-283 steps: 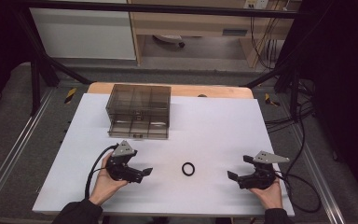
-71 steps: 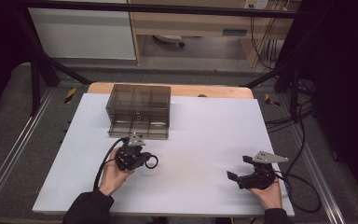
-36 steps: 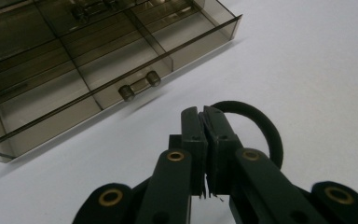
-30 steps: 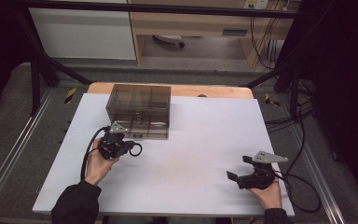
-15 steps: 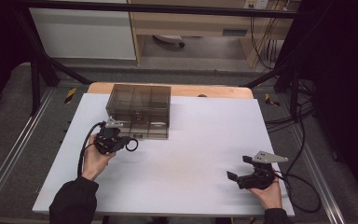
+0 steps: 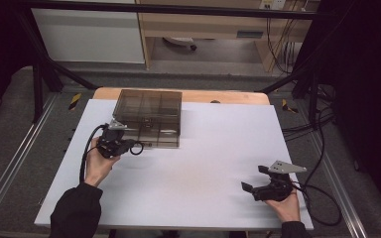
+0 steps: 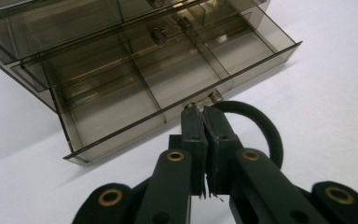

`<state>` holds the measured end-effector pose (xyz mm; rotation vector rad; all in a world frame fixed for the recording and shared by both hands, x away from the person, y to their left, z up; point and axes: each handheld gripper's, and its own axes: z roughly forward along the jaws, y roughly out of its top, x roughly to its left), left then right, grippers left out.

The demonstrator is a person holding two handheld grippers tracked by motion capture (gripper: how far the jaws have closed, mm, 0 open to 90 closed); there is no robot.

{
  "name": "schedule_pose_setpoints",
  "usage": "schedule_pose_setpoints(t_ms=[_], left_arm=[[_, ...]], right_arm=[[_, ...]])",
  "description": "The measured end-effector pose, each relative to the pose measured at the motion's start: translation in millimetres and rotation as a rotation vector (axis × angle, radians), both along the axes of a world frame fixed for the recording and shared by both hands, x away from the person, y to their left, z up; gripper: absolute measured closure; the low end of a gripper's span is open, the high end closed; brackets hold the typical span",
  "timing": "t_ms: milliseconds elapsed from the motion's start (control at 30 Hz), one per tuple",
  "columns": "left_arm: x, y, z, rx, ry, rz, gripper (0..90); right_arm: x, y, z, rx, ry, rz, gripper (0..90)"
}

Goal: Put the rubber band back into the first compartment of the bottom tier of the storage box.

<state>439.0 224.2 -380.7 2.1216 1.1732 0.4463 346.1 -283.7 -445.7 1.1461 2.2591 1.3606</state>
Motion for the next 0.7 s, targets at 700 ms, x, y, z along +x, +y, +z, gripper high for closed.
schedule_pose_setpoints(t_ms=[700], left_arm=[[19.5, 7.7, 1.4, 0.006, -0.003, 0.054, 87.0]], right_arm=[[0.0, 0.3, -0.2, 0.000, 0.001, -0.001, 0.6]])
